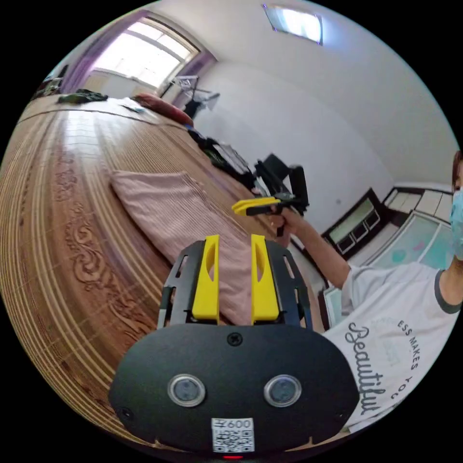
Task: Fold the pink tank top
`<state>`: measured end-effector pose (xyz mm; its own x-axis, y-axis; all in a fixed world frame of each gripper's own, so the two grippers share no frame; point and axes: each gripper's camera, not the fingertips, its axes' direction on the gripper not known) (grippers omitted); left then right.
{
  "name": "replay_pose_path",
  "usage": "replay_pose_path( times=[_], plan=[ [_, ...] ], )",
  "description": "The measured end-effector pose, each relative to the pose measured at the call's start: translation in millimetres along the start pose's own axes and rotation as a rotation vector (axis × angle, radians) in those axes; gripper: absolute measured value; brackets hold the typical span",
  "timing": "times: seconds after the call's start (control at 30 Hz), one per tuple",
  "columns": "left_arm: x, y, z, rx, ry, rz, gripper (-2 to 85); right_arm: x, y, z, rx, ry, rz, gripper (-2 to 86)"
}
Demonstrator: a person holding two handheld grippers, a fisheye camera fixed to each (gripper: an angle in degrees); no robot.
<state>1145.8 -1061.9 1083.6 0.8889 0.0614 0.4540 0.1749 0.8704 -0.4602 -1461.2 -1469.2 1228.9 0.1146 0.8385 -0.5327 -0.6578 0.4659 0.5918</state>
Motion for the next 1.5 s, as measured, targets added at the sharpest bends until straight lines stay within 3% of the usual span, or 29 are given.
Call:
replay_pose_path(
  times=[0.13, 0.23, 0.33, 0.4, 0.47, 0.53, 0.7, 0.83, 1.0, 1.13, 1.2, 1.27, 1.37, 1.5],
  plan=[
    [49, 48, 67, -0.121, -0.206, 0.052, 9.5, 8, 67, -39, -0.012, -0.024, 0.070, 6.2],
    [48, 72, 77, 0.039, -0.324, -0.005, 7.2, 9, 103, -59, 0.017, -0.028, 0.085, 5.1],
    [22, 58, 96, 0.062, -0.265, -0.036, 3.2, 5, 118, -68, 0.053, -0.016, 0.080, 3.3],
    [-1, 41, 126, -0.068, -0.195, -0.082, 1.7, 5, 120, -65, 0.036, -0.037, 0.103, 2.0],
    [-23, 42, 183, -0.342, -0.071, -0.162, 0.8, 1, 123, -50, -0.050, -0.077, 0.109, 0.2],
    [-24, 59, 206, -0.395, -0.186, -0.109, 0.5, -12, 129, -46, -0.021, -0.080, 0.079, -0.5],
    [-41, 86, 233, -0.437, -0.121, -0.063, 0.2, -39, 133, -45, -0.012, -0.014, 0.084, -0.8],
    [-45, 90, 248, -0.590, -0.289, 0.078, 0.1, -78, 129, -41, -0.049, 0.004, 0.075, -0.9],
    [-73, 89, 242, -0.723, -0.378, 0.160, 0.3, -174, 121, -1, 0.036, -0.130, -0.013, -0.9],
    [-97, 91, 201, -0.648, -0.780, 0.082, 0.6, -264, 79, 40, 0.180, -0.073, -0.019, -0.9],
    [-91, 103, 172, -0.493, -0.586, 0.013, 0.6, -287, 64, 39, 0.192, -0.044, -0.039, -0.8],
    [-76, 136, 148, -0.293, -0.271, -0.033, 0.7, -286, 61, 8, 0.287, -0.021, -0.087, -0.7],
    [-67, 185, 148, -0.185, -0.159, -0.105, 0.8, -218, 50, -38, 0.405, 0.036, 0.016, -0.2],
    [-66, 232, 168, -0.247, -0.215, -0.206, 1.3, -119, 18, -67, 0.361, 0.055, 0.173, 2.3]
  ],
)
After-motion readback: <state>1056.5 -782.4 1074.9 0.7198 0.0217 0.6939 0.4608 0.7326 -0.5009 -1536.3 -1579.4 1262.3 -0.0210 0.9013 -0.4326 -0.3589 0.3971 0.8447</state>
